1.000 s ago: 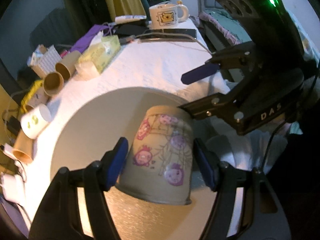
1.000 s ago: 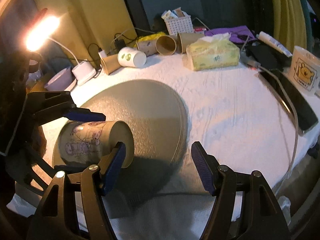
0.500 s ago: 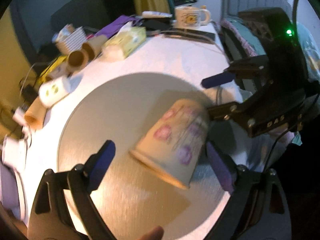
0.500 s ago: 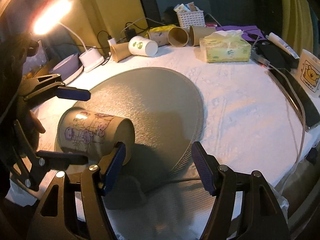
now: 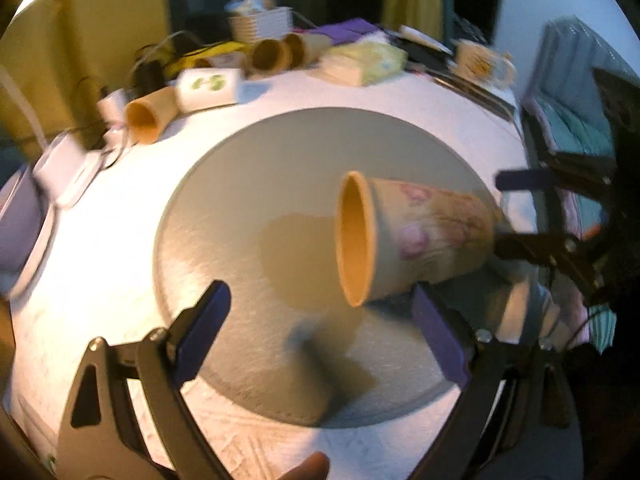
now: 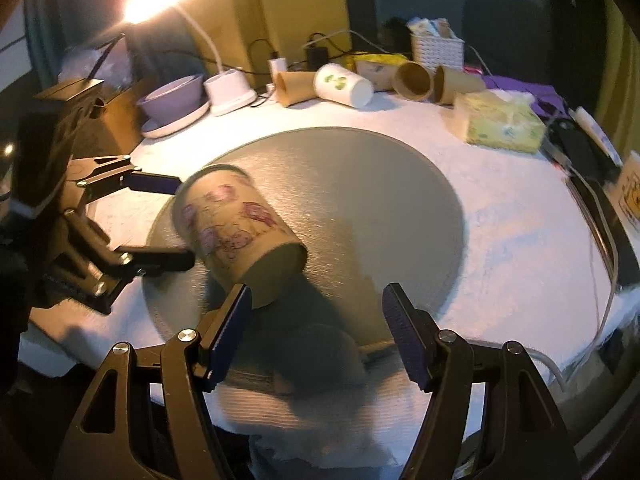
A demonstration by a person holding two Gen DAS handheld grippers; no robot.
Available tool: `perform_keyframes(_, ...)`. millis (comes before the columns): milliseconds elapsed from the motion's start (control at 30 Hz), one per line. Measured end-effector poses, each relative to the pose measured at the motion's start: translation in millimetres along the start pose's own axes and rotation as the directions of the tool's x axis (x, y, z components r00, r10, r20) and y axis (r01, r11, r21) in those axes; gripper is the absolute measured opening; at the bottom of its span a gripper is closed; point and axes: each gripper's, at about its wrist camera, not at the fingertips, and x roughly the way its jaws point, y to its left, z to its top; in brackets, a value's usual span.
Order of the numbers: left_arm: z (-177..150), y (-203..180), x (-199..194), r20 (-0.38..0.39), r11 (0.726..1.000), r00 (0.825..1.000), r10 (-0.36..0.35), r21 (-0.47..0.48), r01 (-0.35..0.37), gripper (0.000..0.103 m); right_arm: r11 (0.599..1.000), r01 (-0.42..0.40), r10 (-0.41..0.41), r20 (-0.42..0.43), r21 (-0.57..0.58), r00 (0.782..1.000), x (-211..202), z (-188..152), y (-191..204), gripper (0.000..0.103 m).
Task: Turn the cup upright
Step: 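Rotate the left gripper to turn the cup opening upward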
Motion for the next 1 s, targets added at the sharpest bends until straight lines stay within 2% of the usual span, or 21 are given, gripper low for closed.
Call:
perform_keyframes(167,-12,22,-12,0.066,0.991,0.997,0.025,-0.133,-0.016,0.092,0.996,0.004,-0.005,-0.017,-0.086,1.000,-3,8,18,0.071)
perform_keyframes(267,-20,27,-16,0.081,0.985,0.997,0.015,-0.175,-0.001,0.092,0.990,-0.012,0.007,-0.037,-0.142,0.999,-1,15,29,0.071)
perform_keyframes(500,-38,25,-28,0.145,0.972,0.989,0.010,-0.233,0.024,0.092,0.966,-0.045,0.024,-0.086,-0.255,0.996,15,40,50,0.071)
perform_keyframes(667,-49,31,-34,0.196,0.959,0.980,-0.030,-0.272,0.084,0.092,0.945,-0.061,0.014,-0.147,-0.321,0.989,30,51,62,0.071)
perform_keyframes(1000,-60,45,-48,0.316,0.936,0.945,-0.082,-0.303,0.182,0.092,0.917,-0.112,0.011,-0.255,-0.384,0.967,55,66,81,0.071)
